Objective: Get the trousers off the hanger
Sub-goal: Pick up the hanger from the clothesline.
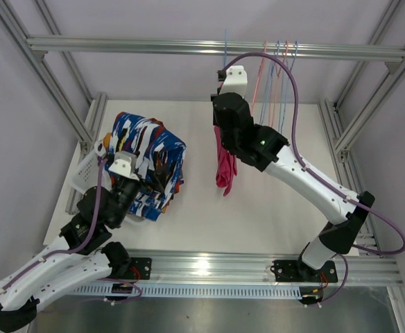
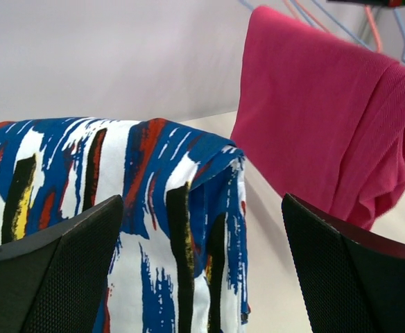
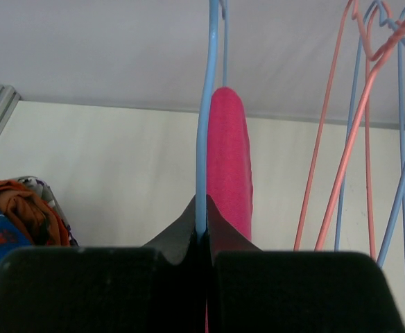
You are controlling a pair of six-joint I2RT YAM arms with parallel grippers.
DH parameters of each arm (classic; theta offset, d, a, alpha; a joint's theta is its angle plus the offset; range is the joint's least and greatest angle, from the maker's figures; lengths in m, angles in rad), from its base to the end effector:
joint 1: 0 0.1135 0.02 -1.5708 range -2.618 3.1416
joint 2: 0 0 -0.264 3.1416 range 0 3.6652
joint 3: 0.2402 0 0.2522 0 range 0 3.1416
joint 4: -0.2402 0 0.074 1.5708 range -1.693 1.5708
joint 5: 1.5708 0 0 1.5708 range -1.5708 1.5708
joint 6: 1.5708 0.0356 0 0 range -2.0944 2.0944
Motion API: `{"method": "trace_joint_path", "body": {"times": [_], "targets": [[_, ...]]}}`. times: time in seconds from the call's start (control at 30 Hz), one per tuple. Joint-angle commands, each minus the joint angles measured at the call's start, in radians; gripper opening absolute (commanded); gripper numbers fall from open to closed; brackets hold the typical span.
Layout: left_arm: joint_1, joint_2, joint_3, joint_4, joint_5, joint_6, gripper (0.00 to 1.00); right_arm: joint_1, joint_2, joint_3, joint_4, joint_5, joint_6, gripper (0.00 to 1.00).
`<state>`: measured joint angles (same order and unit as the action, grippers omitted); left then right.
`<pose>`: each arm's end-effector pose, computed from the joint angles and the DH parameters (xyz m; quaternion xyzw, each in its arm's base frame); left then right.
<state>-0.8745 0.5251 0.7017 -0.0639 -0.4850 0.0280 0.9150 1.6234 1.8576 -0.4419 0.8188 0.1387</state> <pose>0.0942 -0.0868 0.3598 0.1208 0.6600 -0.1515 0.7258 0.2367 0.2651 0.4721 -0.0375 0.7543 0.0234 0.6550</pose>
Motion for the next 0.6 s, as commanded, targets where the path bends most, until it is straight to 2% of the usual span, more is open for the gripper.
{"method": "trace_joint_path", "body": {"times": [0.0,0.13,0.3,0.43,0.57], "targets": [[-0.032,0.013,-0.002,0.056,0.01,0.036,0.99,0.031,-0.102,-0.017,0.198,0.077,-0.007,0.0],[-0.055,0.042,0.01,0.039,0.016,0.038,1.0,0.033,-0.092,-0.003,0.198,0.079,-0.017,0.0],[-0.092,0.056,0.002,0.055,0.049,0.035,0.99,0.076,-0.121,-0.063,0.198,0.111,0.018,0.0],[-0.196,0.035,-0.068,0.179,0.017,0.102,0.99,0.12,-0.14,-0.094,0.184,0.166,0.074,0.0],[-0.23,0.035,-0.087,0.205,0.016,0.125,0.99,0.154,-0.148,-0.1,0.131,0.204,0.172,0.0]]}}
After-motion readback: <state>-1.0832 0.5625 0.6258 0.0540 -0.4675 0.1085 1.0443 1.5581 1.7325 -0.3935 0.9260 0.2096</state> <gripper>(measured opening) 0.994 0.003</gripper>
